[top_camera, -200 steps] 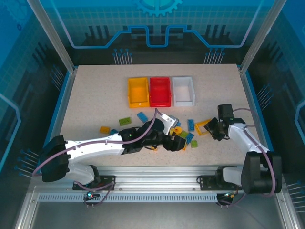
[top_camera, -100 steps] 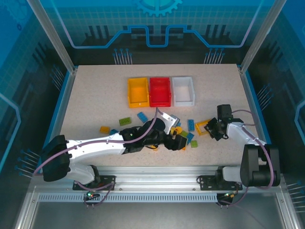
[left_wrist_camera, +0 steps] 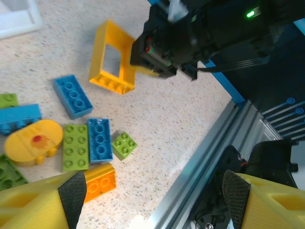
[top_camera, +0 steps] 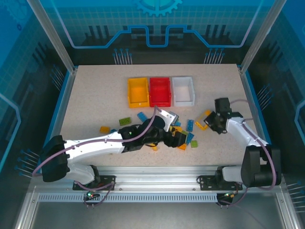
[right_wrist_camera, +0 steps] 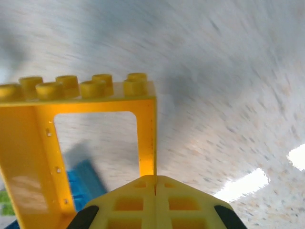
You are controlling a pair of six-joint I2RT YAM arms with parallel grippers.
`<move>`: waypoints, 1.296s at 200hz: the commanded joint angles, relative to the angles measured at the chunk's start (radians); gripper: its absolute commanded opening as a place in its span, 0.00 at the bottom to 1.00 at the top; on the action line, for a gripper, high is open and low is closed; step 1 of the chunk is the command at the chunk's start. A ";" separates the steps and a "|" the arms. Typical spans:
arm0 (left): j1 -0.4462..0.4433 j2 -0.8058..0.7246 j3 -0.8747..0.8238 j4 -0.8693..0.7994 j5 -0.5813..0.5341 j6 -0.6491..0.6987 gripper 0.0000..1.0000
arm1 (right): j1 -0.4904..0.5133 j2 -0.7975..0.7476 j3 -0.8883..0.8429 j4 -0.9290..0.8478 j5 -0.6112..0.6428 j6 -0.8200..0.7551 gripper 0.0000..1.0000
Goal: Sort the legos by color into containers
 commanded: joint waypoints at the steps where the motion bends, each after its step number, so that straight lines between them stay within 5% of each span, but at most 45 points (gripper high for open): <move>1: 0.073 -0.076 0.073 -0.101 -0.084 -0.024 0.81 | 0.109 -0.006 0.210 -0.039 0.172 -0.227 0.00; 44: 0.236 -0.104 0.178 -0.234 -0.169 -0.084 0.82 | 0.180 0.318 0.651 -0.174 0.205 -0.478 0.00; 103: 0.334 -0.070 0.244 -0.264 -0.169 -0.086 0.82 | 0.195 0.746 1.091 -0.358 0.243 -0.576 0.00; 207: 0.322 -0.019 0.167 -0.156 -0.043 -0.112 0.80 | 0.191 1.080 1.401 -0.456 0.100 -0.578 0.00; 259: 0.234 0.085 0.296 -0.233 -0.121 -0.068 0.79 | 0.178 1.130 1.447 -0.470 0.043 -0.549 0.00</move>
